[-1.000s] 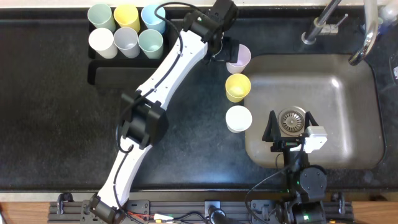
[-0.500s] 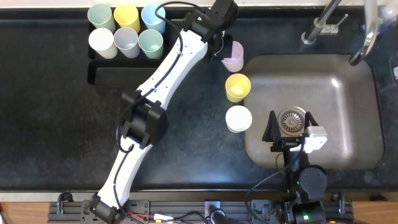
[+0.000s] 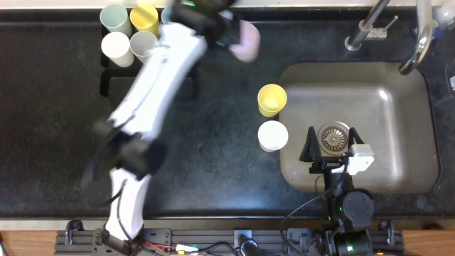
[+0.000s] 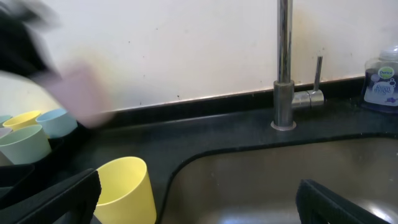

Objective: Store Cups

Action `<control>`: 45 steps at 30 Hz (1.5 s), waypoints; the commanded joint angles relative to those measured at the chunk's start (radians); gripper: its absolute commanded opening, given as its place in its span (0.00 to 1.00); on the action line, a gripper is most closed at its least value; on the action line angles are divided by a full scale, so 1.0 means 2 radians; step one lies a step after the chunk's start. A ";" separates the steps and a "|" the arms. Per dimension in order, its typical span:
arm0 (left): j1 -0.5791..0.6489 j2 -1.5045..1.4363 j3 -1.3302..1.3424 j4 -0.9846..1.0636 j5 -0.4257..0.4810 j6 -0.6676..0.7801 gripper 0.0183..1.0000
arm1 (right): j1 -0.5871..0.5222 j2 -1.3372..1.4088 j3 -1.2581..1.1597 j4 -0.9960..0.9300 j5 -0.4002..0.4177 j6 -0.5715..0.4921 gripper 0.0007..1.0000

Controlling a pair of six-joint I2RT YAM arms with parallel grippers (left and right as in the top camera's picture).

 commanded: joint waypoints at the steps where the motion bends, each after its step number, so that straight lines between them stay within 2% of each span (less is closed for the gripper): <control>1: 0.085 -0.143 -0.037 -0.057 -0.060 -0.053 0.02 | -0.003 -0.004 -0.006 0.003 -0.003 0.002 1.00; 4: 0.156 -0.211 -0.140 -0.058 -0.055 -0.076 0.02 | -0.003 -0.004 -0.006 0.003 -0.003 0.002 1.00; 9: 0.266 -0.310 -0.379 0.045 0.012 -0.078 0.02 | -0.003 -0.004 -0.006 0.003 -0.003 0.002 1.00; 11: 0.285 -0.322 -0.432 0.073 0.017 -0.078 0.02 | -0.003 -0.004 -0.006 0.003 -0.003 0.002 1.00; 22: 0.300 -0.274 -0.454 0.113 -0.030 -0.101 0.02 | -0.003 -0.004 -0.006 0.003 -0.003 0.002 1.00; 29: 0.321 -0.229 -0.454 0.127 -0.025 -0.117 0.02 | -0.003 -0.004 -0.006 0.003 -0.003 0.002 1.00; 37: 0.321 -0.201 -0.454 0.174 -0.023 -0.130 0.02 | -0.003 -0.004 -0.006 0.003 -0.003 0.002 1.00; 45: 0.321 -0.196 -0.455 0.173 -0.023 -0.130 0.02 | -0.003 -0.004 -0.006 0.003 -0.003 0.002 1.00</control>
